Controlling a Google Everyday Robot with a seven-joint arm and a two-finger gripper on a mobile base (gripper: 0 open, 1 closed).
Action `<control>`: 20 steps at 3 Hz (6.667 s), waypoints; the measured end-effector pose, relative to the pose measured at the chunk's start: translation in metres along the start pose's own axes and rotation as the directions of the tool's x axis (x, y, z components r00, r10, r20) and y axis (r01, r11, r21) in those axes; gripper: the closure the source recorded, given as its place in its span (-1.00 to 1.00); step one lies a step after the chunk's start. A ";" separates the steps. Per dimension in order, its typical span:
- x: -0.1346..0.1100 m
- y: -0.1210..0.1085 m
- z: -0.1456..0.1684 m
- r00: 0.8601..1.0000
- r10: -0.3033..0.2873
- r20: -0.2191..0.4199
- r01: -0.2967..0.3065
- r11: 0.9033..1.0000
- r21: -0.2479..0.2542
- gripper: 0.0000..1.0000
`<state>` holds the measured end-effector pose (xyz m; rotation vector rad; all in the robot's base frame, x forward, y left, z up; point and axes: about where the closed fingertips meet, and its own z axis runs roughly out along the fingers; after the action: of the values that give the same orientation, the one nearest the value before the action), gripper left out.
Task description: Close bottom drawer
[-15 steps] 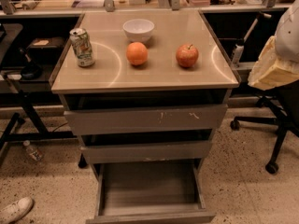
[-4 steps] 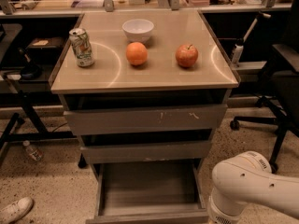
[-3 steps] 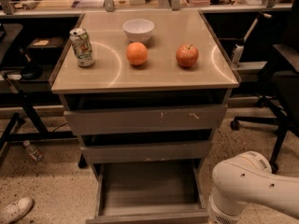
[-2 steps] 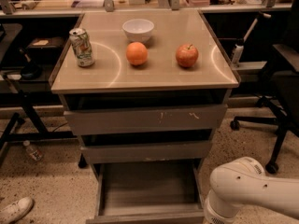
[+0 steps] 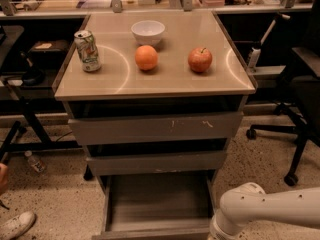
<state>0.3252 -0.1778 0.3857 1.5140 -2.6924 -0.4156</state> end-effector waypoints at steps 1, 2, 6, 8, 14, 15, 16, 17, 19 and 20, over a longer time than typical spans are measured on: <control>0.002 0.001 0.077 0.996 0.074 0.059 -0.070 0.995 -0.071 1.00; 0.003 0.003 0.079 0.996 0.075 0.057 -0.071 0.995 -0.077 1.00; -0.016 -0.052 0.161 0.988 0.113 0.108 -0.105 0.991 -0.079 1.00; -0.032 -0.061 0.188 0.986 0.099 0.131 -0.087 0.992 -0.093 1.00; -0.051 -0.070 0.196 0.988 0.066 0.139 -0.054 0.994 -0.091 -0.79; -0.051 -0.070 0.196 0.988 0.066 0.139 -0.054 0.994 -0.091 -1.00; -0.051 -0.070 0.196 0.988 0.066 0.139 -0.054 0.994 -0.091 -1.00; -0.051 -0.070 0.196 0.988 0.066 0.139 -0.054 0.994 -0.091 -0.61; -0.052 -0.070 0.196 0.988 0.065 0.139 -0.053 0.994 -0.091 0.32; -0.059 -0.075 0.197 0.990 0.038 0.138 -0.027 0.997 -0.079 0.79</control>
Offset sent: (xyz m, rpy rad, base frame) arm -0.0186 0.0204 -0.1071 0.1079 0.0631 -0.1220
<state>0.3888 -0.1223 0.1838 1.4716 -2.7644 -0.6385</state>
